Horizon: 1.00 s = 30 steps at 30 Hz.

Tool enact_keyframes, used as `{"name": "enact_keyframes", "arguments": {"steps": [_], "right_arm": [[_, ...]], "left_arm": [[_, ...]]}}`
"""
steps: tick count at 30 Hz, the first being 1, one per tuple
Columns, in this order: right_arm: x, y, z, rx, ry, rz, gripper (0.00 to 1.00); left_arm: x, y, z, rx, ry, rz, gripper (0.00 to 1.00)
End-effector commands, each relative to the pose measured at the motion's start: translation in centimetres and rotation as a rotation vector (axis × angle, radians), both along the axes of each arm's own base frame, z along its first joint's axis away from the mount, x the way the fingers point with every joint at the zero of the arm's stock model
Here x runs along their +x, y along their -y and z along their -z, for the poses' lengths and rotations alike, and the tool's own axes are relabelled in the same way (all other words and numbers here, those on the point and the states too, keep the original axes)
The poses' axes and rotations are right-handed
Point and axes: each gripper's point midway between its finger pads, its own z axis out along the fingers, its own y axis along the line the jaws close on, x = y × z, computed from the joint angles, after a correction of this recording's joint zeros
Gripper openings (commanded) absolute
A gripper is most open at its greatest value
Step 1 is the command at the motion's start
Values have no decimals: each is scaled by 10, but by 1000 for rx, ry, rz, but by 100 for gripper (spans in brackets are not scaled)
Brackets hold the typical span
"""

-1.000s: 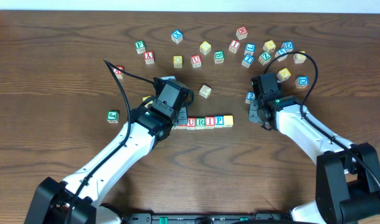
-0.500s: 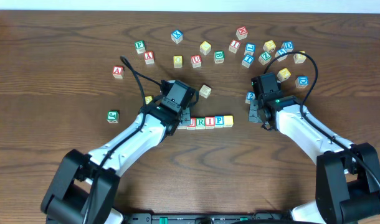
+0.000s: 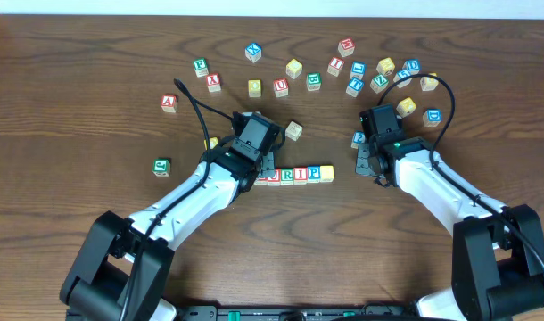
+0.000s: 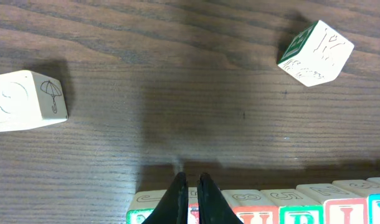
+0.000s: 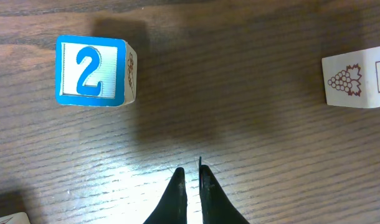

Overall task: Spell out NEURIPS
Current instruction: 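Raise the left gripper and move it back left over the row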

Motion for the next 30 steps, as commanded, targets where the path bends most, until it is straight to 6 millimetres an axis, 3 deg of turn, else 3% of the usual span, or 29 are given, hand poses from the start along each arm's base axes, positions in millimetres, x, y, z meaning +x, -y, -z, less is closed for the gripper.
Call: {"name": "enact_keyframes", "arguments": {"steps": [1,9,30], "right_arm": [[-2,5,4,-20,-9,4,3],[-2,5,4,-20,-9,4,4],[-2,5,4,-20,-9,4,3]], "left_arm": [[1,-6,7,29,-4,1,8],[-1,-10,30,58,-55,-7,8],[-2,-7,30,45,-62,-2,7]]}}
